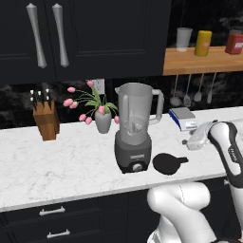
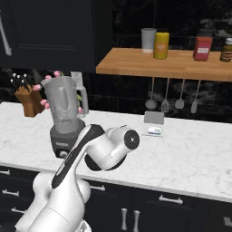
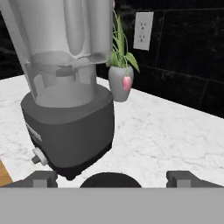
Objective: Close the lid blender by securely placing the lid on top.
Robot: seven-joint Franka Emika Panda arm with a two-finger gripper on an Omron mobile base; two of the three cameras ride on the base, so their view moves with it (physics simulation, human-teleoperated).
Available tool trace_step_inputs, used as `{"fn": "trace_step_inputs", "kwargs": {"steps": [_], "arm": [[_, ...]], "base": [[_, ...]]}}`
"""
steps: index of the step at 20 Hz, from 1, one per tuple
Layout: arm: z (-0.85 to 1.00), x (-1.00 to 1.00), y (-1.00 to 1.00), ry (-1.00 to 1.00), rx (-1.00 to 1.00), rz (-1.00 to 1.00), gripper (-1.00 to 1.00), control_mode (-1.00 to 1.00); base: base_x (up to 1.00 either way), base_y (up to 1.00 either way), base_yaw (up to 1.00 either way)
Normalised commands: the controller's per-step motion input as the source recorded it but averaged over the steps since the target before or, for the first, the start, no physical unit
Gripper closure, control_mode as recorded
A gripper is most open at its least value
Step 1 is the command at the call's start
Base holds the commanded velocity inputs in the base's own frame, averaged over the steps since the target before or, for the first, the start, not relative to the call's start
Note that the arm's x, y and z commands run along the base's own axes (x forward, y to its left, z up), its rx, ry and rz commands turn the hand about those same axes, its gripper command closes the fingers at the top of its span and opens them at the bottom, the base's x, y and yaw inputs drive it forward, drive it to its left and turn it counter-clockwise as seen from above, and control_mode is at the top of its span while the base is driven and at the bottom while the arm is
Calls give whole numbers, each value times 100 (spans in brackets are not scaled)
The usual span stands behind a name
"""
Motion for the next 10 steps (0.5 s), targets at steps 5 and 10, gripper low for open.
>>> {"fn": "trace_step_inputs", "kwargs": {"steps": [5, 10], "arm": [[0, 10, -3, 3, -1, 36, -100, -100], [-21, 12, -17, 0, -6, 45, -100, -100]], "base": [[0, 0, 0], [0, 0, 0]]}}
